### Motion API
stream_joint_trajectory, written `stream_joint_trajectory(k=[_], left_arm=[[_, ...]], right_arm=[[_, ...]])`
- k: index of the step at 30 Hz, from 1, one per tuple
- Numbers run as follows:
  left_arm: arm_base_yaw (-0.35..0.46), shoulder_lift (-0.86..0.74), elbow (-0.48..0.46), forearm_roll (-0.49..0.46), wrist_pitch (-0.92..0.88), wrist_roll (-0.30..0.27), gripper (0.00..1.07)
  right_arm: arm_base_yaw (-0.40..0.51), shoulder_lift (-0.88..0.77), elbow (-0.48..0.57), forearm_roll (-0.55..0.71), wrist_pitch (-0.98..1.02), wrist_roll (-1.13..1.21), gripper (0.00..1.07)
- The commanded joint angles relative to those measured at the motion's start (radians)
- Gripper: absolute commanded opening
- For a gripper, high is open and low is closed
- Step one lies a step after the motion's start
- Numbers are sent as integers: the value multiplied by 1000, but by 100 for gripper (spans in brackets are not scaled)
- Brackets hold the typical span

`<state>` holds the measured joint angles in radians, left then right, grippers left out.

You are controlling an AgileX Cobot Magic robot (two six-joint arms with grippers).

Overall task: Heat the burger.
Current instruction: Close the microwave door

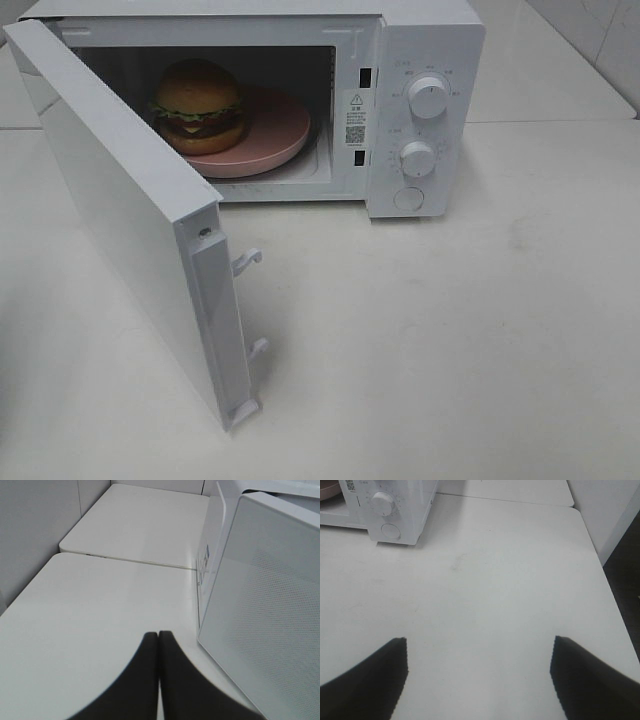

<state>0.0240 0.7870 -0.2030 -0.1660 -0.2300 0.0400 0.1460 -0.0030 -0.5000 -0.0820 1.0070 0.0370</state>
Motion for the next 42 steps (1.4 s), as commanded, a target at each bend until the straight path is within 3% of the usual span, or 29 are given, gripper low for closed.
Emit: stream_joint_trajectory(k=[1, 5, 11, 21, 30, 37, 42], left_arm=[[-2, 54, 19, 57, -126, -28, 0], [-2, 139, 29, 166, -243, -107, 0], [-2, 248, 26, 277, -349, -162, 0], [-2, 361, 12, 383, -473, -188, 0], [-2, 475, -33, 542, -581, -284, 0], [-2, 538, -34, 546, -677, -292, 0], [-102, 590, -54, 518, -673, -273, 0]], right_arm=[[-6, -33, 2, -3, -14, 4, 76], [-6, -33, 2, -3, -14, 4, 76], [-6, -33, 2, -3, -14, 4, 76], [-6, -33, 2, -3, -14, 4, 76], [-6, -33, 2, -3, -14, 4, 76], [-6, -33, 2, -3, -14, 4, 76], [-6, -33, 2, -3, -14, 4, 76]])
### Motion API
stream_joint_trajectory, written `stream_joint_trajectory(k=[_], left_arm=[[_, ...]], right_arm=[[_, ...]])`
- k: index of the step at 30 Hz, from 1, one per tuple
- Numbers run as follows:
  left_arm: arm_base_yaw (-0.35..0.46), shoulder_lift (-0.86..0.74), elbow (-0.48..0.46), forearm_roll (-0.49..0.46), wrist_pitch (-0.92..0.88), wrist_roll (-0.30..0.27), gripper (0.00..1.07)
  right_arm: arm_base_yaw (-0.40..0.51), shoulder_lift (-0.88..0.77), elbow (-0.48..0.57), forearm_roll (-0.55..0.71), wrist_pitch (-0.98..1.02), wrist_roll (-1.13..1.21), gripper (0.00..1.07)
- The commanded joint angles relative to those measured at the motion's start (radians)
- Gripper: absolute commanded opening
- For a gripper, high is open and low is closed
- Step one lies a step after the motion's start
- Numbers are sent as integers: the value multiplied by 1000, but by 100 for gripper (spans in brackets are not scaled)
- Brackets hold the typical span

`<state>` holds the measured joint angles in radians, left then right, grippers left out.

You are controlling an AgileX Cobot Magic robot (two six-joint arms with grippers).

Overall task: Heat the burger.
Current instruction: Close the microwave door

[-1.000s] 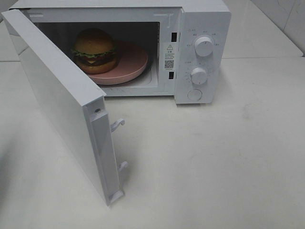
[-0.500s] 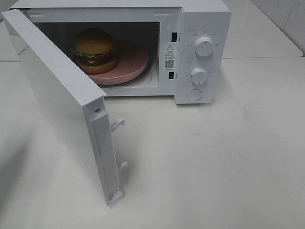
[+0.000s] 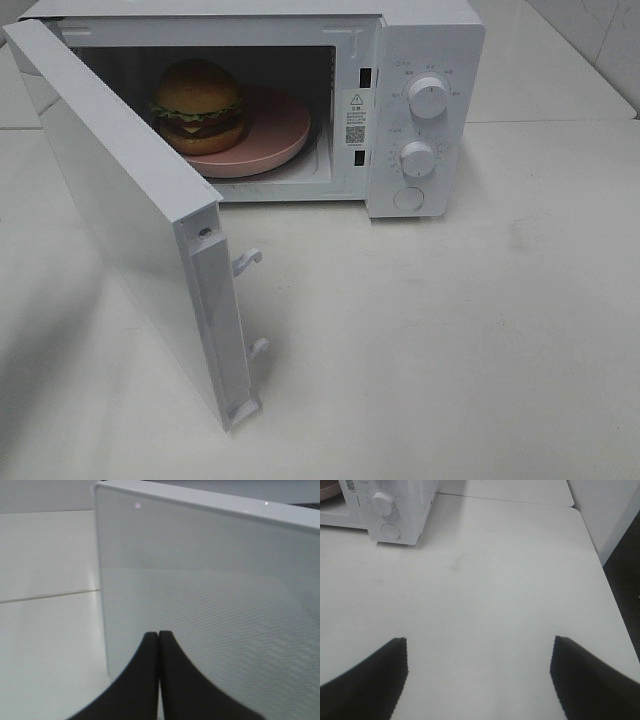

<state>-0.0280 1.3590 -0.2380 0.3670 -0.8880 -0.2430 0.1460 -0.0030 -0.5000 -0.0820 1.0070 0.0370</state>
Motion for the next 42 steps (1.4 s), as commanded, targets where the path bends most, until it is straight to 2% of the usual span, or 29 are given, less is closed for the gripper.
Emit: stream_joint_trajectory(k=[1, 2, 4, 6, 18, 23, 27, 29, 35, 42], left_arm=[[-50, 18, -19, -15, -15, 10, 0], [-96, 38, -31, -52, -14, 29, 0], [-113, 45, -36, -78, -14, 36, 0], [-163, 63, -50, -136, -16, 56, 0], [-322, 134, -128, -275, 9, 87, 0], [-410, 194, -190, -358, 14, 149, 0], [-459, 224, -219, -419, 15, 167, 0], [-514, 264, -261, -505, 17, 199, 0], [-579, 307, -334, -603, 61, 243, 0], [-601, 341, -390, -632, 72, 243, 0]], right_arm=[[-6, -33, 2, -3, -14, 4, 76], [-6, -33, 2, -3, -14, 4, 76], [-6, -33, 2, -3, -14, 4, 76], [-6, -33, 2, -3, -14, 4, 76], [-6, -33, 2, -3, -14, 4, 76], [-6, -33, 2, -3, -14, 4, 76], [-6, -33, 2, -3, -14, 4, 76], [-6, -33, 2, -3, -14, 4, 76], [-6, -33, 2, -3, -14, 4, 76], [-6, -33, 2, -3, -14, 4, 76]])
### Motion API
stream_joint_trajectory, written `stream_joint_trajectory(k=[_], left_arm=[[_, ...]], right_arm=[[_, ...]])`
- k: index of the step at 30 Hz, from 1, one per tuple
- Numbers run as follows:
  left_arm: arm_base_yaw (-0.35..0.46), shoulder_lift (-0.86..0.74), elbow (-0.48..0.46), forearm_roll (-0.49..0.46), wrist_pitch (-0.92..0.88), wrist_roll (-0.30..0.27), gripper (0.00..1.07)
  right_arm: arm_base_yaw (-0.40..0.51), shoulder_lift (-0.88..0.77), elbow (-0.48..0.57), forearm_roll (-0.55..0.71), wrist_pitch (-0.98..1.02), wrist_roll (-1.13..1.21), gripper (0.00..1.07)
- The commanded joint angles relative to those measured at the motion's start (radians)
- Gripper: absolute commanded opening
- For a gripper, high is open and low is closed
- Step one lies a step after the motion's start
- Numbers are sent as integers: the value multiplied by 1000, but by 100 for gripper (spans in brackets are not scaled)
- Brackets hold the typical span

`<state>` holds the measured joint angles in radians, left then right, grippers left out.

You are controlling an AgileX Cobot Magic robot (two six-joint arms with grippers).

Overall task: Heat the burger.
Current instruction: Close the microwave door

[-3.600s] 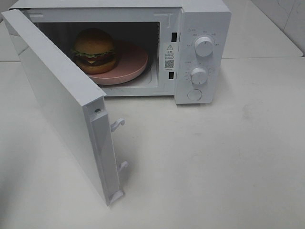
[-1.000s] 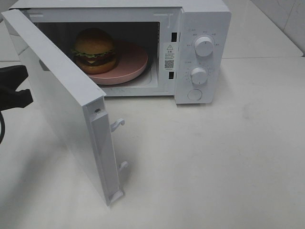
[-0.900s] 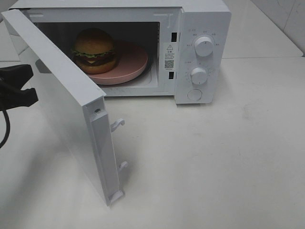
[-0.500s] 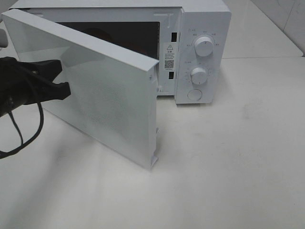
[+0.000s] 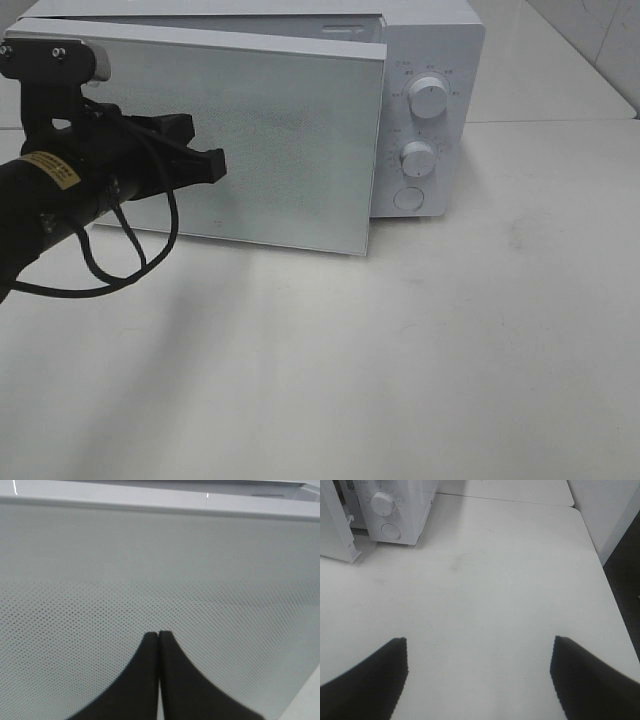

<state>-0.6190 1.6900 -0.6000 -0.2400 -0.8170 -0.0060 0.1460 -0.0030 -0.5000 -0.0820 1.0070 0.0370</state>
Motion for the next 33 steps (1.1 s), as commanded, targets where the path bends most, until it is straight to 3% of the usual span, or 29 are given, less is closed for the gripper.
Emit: stream_joint_trajectory(k=[1, 28, 33], left_arm=[[-10, 20, -48, -25, 16, -3, 0], [-86, 194, -342, -107, 140, 6, 0], [-91, 217, -393, -117, 172, 28, 0]], right_arm=[[-6, -33, 2, -3, -14, 4, 76], [-5, -33, 2, -3, -14, 4, 76], [-5, -33, 2, -3, -14, 4, 76]])
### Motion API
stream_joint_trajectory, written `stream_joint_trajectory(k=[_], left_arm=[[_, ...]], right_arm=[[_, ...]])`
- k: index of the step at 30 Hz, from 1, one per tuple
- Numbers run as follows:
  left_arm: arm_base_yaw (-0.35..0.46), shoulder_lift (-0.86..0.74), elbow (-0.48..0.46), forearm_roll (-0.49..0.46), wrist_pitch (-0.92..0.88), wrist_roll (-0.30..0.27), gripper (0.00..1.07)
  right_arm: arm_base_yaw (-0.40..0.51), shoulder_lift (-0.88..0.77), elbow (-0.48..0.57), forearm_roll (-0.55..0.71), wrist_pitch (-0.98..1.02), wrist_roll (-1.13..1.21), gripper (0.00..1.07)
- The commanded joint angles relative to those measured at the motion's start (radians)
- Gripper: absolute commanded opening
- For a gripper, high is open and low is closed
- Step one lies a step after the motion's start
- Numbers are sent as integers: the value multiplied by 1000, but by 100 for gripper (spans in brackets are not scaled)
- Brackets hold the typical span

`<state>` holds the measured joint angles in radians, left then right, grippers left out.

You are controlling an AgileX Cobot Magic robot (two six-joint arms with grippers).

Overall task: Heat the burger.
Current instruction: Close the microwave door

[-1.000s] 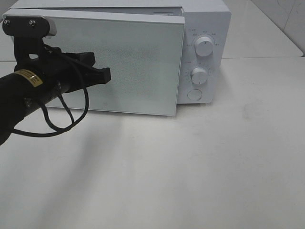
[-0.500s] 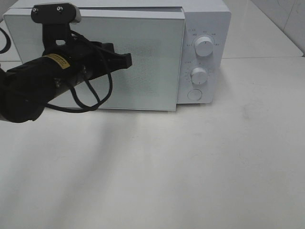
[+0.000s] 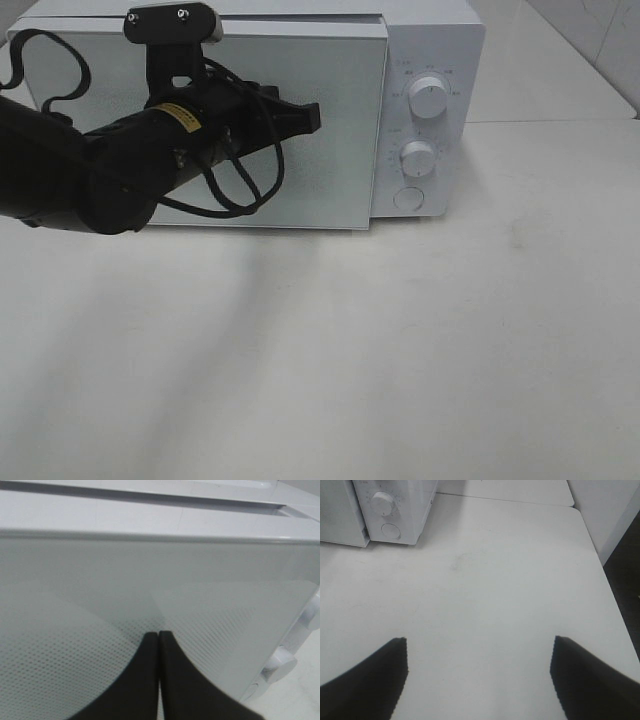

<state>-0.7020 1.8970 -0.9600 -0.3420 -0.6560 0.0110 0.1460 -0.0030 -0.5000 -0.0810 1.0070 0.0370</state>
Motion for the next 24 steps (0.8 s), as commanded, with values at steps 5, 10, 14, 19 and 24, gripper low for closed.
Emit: stream_joint_trajectory(k=[5, 10, 14, 19, 24], left_arm=[[-8, 34, -82, -15, 17, 14, 0], [-8, 58, -142, -16, 48, 30, 0], [-8, 71, -167, -19, 60, 30, 0], [-8, 88, -192, -38, 58, 34, 0], [-8, 106, -211, -71, 63, 55, 0]], right_arm=[[-5, -33, 2, -4, -14, 4, 76], [-5, -33, 2, -4, -14, 4, 76], [-5, -33, 2, -4, -14, 4, 76], [-4, -33, 2, -4, -14, 4, 76], [-4, -33, 2, -4, -14, 4, 76]])
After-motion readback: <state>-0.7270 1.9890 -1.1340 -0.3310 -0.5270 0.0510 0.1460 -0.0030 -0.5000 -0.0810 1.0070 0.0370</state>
